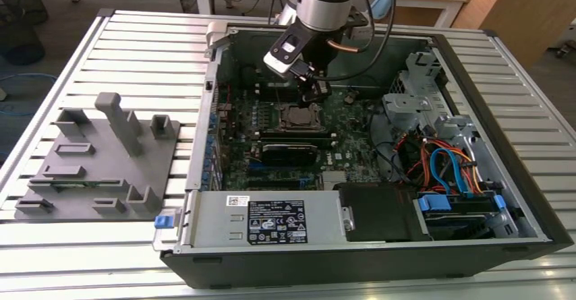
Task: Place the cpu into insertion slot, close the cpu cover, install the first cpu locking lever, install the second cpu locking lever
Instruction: 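Install the first cpu locking lever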
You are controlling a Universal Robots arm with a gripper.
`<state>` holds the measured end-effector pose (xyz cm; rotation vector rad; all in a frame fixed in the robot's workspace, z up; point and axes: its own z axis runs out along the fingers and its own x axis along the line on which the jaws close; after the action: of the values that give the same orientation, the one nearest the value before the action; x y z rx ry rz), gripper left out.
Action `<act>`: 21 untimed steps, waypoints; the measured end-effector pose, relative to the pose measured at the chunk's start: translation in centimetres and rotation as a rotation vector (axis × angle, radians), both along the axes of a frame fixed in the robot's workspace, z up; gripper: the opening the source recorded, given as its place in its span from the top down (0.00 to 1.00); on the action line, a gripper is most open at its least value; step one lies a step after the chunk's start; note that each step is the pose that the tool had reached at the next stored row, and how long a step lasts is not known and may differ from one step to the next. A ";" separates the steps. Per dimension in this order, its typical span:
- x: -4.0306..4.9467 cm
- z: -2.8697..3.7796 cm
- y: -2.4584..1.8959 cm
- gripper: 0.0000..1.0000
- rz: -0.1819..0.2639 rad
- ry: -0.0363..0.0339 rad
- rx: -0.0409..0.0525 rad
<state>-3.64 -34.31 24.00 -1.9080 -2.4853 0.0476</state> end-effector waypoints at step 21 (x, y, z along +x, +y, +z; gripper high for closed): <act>-0.03 0.16 -0.01 0.90 0.101 -0.0403 0.0079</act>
<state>-3.67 -34.32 24.16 -1.7970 -2.6021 -0.0001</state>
